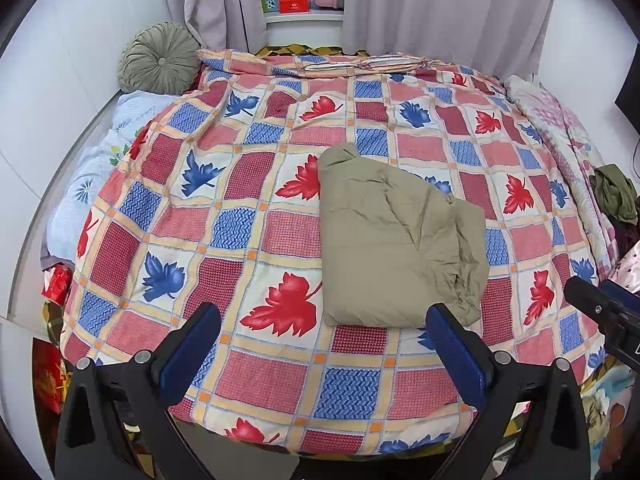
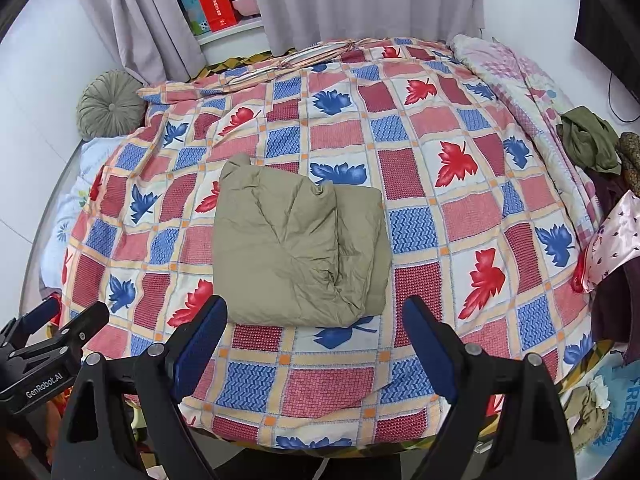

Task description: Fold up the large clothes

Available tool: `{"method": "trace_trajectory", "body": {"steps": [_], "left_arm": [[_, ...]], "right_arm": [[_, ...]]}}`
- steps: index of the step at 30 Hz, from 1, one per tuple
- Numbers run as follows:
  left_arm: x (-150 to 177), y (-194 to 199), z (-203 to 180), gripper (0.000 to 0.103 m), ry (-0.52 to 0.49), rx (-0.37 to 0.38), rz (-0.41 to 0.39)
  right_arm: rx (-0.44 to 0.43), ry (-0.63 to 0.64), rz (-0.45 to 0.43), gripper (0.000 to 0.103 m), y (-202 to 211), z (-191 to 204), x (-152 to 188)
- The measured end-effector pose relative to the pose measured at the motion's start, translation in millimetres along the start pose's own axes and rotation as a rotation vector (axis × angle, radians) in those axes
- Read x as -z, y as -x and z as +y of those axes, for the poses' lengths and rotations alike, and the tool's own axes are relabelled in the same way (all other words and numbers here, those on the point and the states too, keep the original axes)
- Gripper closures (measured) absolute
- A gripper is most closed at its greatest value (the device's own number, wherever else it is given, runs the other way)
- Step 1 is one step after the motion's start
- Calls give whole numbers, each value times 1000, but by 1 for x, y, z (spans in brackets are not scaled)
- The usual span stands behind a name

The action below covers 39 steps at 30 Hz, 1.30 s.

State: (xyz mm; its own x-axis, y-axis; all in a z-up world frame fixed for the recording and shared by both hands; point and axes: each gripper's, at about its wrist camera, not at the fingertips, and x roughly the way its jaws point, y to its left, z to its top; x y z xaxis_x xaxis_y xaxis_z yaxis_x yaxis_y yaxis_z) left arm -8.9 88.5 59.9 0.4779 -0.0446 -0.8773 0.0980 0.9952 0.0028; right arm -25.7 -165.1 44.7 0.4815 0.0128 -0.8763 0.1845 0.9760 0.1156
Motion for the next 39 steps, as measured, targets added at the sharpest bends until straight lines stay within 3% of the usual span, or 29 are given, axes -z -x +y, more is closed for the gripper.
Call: {"method": "trace_trajectory", "body": {"steps": [39], "left_arm": [[-6, -3, 1, 0, -4, 0, 7]], "right_arm": [[5, -3, 1, 12, 1, 6, 0]]}}
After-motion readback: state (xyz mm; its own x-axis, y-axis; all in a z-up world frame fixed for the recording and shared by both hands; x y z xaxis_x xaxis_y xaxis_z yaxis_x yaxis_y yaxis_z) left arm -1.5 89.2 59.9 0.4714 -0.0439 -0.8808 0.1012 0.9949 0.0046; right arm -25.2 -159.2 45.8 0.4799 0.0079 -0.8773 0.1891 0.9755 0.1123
